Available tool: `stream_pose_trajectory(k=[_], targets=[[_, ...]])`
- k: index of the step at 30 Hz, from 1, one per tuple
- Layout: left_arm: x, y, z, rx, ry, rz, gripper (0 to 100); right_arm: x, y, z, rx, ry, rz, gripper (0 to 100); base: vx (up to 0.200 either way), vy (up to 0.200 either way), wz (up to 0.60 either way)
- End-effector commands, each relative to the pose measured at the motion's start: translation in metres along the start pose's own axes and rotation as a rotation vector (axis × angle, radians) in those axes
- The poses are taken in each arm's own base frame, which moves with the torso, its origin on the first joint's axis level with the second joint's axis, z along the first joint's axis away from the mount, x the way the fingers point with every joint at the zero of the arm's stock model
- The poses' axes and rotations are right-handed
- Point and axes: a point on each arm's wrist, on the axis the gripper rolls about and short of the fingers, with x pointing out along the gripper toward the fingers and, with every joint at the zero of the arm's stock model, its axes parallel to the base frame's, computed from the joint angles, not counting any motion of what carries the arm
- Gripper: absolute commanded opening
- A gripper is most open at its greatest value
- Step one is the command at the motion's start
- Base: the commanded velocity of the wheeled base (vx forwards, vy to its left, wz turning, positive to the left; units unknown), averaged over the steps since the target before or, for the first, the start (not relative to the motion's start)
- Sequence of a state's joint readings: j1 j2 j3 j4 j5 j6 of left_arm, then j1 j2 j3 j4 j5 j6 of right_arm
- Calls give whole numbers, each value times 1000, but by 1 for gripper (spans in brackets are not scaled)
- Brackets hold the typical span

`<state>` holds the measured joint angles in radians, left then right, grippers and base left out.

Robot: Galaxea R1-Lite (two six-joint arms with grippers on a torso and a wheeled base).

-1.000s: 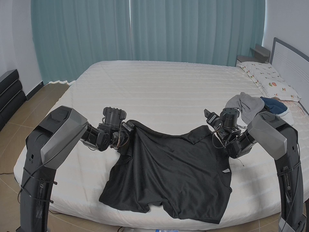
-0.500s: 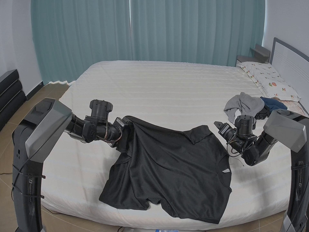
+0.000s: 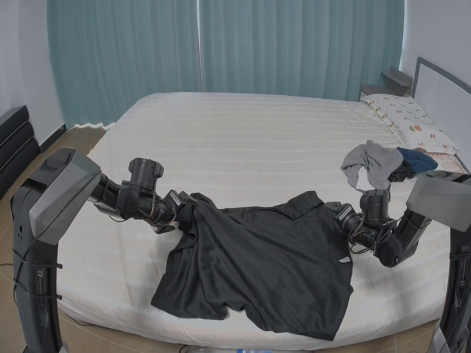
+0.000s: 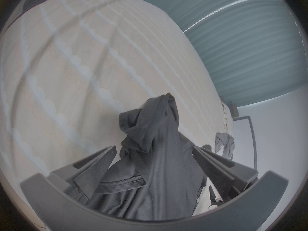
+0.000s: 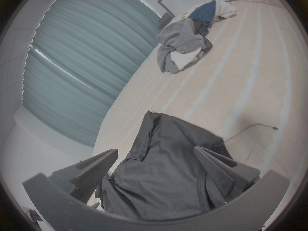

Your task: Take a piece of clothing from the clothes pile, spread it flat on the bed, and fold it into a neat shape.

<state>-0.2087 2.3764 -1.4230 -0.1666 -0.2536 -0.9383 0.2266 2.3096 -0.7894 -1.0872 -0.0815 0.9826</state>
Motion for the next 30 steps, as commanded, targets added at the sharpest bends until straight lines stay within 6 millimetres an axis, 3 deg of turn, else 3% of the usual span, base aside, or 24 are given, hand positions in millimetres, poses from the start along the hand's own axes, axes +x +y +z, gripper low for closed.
stream_pose_trajectory(k=[1, 9, 16, 20, 25, 30], targets=[[0, 1, -7, 8, 27, 22, 100, -6, -6, -3, 36, 20, -25, 100, 0, 0, 0], [-38, 7, -1, -61, -48, -18, 100, -41, -25, -12, -31, 43, -55, 100, 0, 0, 0], [-65, 40, -38, -44, -97, -48, 100, -52, -40, -13, -99, 68, -109, 100, 0, 0, 0], [-70, 64, -55, -42, -101, -47, 100, -63, -51, -20, -164, 115, -162, 100, 0, 0, 0], [-80, 83, -60, -59, -118, -51, 100, -68, -59, -26, -237, 158, -170, 100, 0, 0, 0], [-78, 88, -65, -65, -97, -34, 100, -74, -60, -25, -189, 207, -142, 100, 0, 0, 0]])
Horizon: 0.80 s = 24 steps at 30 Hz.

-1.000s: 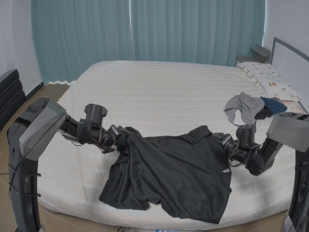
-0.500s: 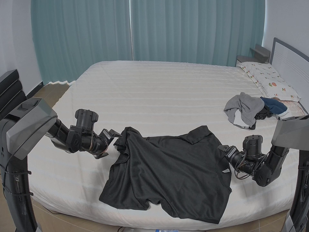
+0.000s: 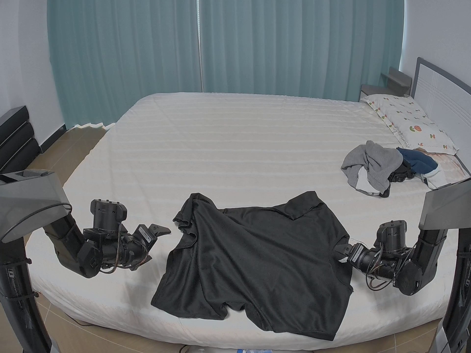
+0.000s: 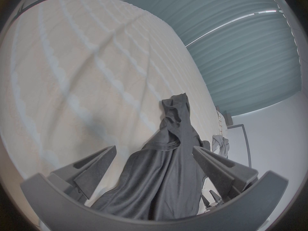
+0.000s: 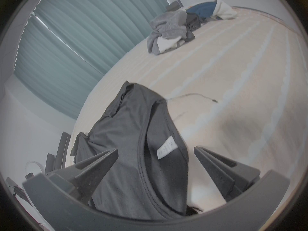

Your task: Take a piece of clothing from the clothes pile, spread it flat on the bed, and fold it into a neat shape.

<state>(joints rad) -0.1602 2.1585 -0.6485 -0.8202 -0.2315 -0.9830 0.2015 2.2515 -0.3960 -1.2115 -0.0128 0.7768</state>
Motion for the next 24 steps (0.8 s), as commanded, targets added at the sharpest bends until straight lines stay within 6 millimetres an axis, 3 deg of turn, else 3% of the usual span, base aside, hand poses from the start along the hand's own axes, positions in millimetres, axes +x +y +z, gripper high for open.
stream_pose_trajectory(k=[1, 3, 12, 24], targets=[[-8, 8, -5, -10, 13, 20, 100, -10, -6, -7, 7, 48, -4, 100, 0, 0, 0], [-8, 8, -8, -8, 19, 24, 100, -14, -9, -12, -5, 76, -15, 100, 0, 0, 0], [-9, 13, -36, 111, 94, 67, 100, -16, -6, -27, -64, 136, -5, 100, -200, 0, 0], [-7, 16, -56, 182, 89, 145, 100, -12, -8, -31, -58, 162, -5, 100, 0, 0, 0]])
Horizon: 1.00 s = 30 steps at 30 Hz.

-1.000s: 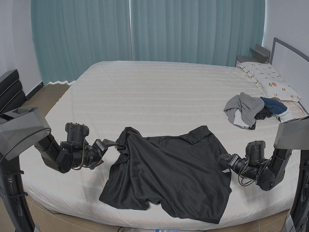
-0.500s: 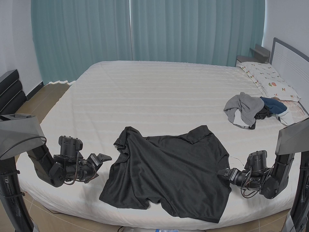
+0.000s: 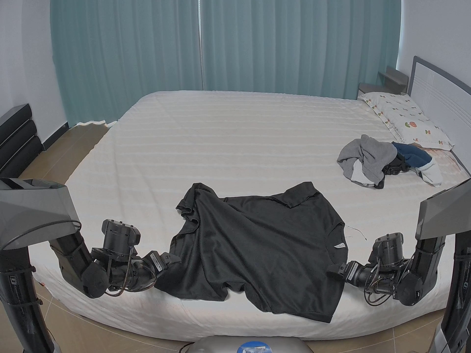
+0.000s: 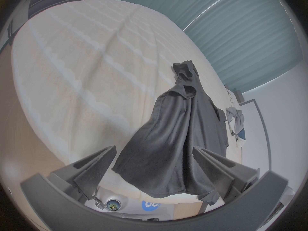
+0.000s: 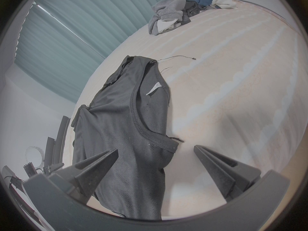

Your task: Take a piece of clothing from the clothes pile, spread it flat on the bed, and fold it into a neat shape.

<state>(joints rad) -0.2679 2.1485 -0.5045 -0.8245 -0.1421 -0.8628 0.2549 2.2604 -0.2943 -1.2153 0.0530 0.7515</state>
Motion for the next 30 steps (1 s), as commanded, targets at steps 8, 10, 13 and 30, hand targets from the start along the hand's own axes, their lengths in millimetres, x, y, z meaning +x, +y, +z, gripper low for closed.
stream_pose_trajectory(k=[8, 10, 13, 30], targets=[[13, 4, -19, 87, -25, 113, 100, 4, -1, -2, 2, 17, 5, 100, 0, 0, 0], [14, 4, -18, 85, -27, 112, 100, 4, 0, -2, 1, 17, 6, 100, 0, 0, 0], [15, 3, -18, 87, -30, 111, 100, 4, 0, -2, 0, 17, 8, 100, 0, 0, 0], [3, 0, -12, 93, -49, 103, 0, 23, 5, 0, -10, 4, 26, 100, 0, 0, 0]])
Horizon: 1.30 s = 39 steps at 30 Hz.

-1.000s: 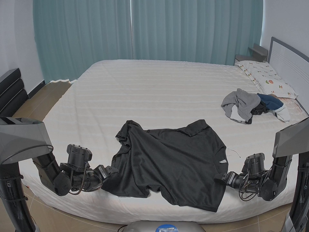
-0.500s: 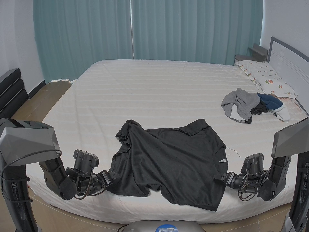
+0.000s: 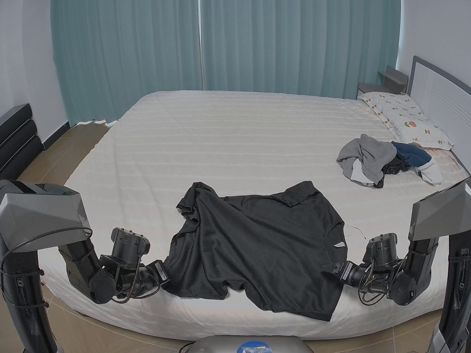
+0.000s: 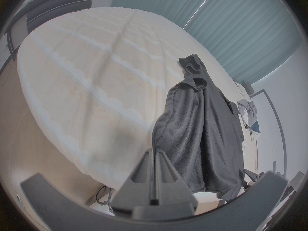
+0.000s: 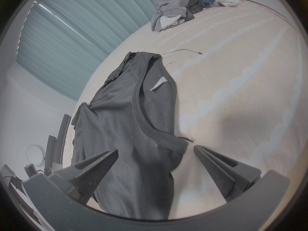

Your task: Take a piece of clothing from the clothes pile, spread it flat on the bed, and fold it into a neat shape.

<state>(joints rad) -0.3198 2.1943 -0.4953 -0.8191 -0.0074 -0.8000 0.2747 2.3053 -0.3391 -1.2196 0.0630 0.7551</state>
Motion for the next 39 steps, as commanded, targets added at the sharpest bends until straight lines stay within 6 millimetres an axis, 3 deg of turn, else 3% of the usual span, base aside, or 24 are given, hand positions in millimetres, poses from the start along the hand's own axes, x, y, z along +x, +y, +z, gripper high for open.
stream_pose_trajectory(k=[1, 7, 8, 14, 17, 18, 20, 24, 30, 36, 39], targets=[[-8, -2, 5, -5, -16, -9, 0, 12, 1, 5, 3, -19, 9, 100, 0, 0, 0], [-11, -2, 5, 7, -6, 1, 0, 25, 6, 10, 3, -40, 21, 100, 0, 0, 0], [-11, -2, 5, 7, -6, 1, 0, 25, 6, 10, 3, -40, 21, 0, 0, 0, 0], [-13, -3, 6, 7, -11, -4, 0, 37, 15, 32, 7, -149, 25, 0, 0, 0, 0], [-13, -3, 6, 5, -12, -5, 0, 36, 22, 58, 20, -226, 32, 0, 0, 0, 0], [-13, -3, 6, 5, -13, -6, 0, 33, 29, 77, 28, -267, 47, 0, 0, 0, 0], [-13, -4, 7, 5, -14, -7, 0, 34, 37, 97, 38, -297, 53, 0, 0, 0, 0], [-12, -5, 8, 1, -18, -11, 0, 41, 55, 125, 38, -348, 83, 0, 0, 0, 0], [-9, -5, 9, -5, -24, -14, 0, 66, 73, 133, 3, -340, 96, 0, 0, 0, 0], [-8, -5, 9, -5, -22, -12, 0, 96, 71, 137, -21, -384, 63, 0, 0, 0, 0], [-8, -6, 9, -4, -23, -16, 0, 110, 61, 129, -46, -368, 30, 0, 0, 0, 0]])
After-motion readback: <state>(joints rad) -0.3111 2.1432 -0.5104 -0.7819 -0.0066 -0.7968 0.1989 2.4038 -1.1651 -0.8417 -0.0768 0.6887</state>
